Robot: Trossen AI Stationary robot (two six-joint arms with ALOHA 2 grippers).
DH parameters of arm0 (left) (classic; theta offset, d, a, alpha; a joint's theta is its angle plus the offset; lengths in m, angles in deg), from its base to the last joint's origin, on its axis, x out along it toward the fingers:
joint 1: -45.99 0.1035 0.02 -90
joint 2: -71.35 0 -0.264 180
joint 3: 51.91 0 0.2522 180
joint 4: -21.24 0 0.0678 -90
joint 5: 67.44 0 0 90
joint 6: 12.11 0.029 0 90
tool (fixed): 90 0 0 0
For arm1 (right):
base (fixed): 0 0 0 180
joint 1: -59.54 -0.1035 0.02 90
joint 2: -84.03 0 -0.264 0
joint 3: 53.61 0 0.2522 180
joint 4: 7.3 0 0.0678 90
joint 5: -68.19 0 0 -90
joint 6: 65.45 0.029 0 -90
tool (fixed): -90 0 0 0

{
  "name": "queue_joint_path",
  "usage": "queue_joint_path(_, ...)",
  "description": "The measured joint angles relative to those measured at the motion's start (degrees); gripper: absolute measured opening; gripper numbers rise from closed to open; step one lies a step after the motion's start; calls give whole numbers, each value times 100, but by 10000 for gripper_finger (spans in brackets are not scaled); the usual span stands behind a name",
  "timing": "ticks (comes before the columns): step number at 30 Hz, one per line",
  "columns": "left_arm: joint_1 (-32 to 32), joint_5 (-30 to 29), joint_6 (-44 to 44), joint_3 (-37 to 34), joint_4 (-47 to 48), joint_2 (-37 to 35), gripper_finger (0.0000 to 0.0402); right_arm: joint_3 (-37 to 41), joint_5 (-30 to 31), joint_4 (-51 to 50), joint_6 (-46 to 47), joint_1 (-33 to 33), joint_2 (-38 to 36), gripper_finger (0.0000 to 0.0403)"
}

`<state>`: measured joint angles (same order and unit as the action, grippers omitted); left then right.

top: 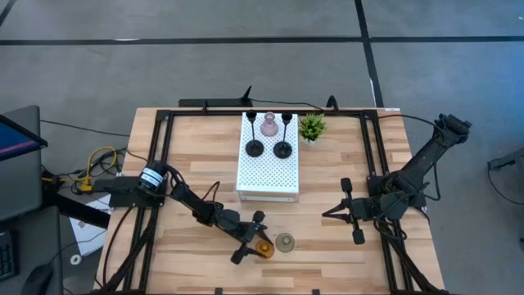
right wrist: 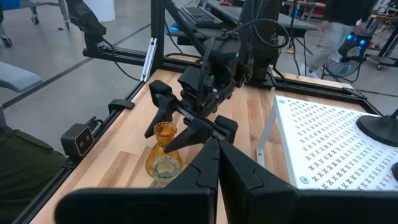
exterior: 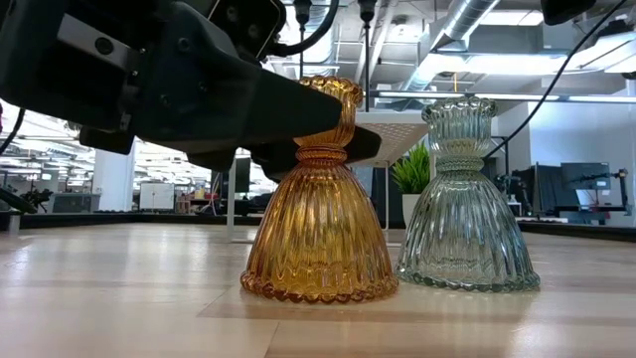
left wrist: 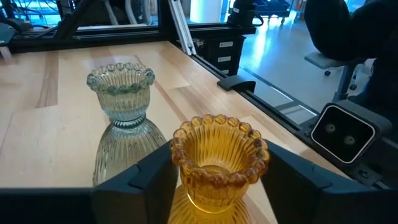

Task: Pick & Place candle stick holders
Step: Put the orange glass candle holder on the shelf

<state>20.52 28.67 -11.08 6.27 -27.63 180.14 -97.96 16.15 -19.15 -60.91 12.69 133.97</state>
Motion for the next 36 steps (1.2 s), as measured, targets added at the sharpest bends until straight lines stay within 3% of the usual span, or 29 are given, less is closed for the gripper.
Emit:
queue_joint_path(11,0,-2,-148,0,-35,2,150,0,0,-20,0,0,0,0)
queue_joint_path(36,0,-2,-304,0,-46,2,147,0,-20,-24,0,0,0,0)
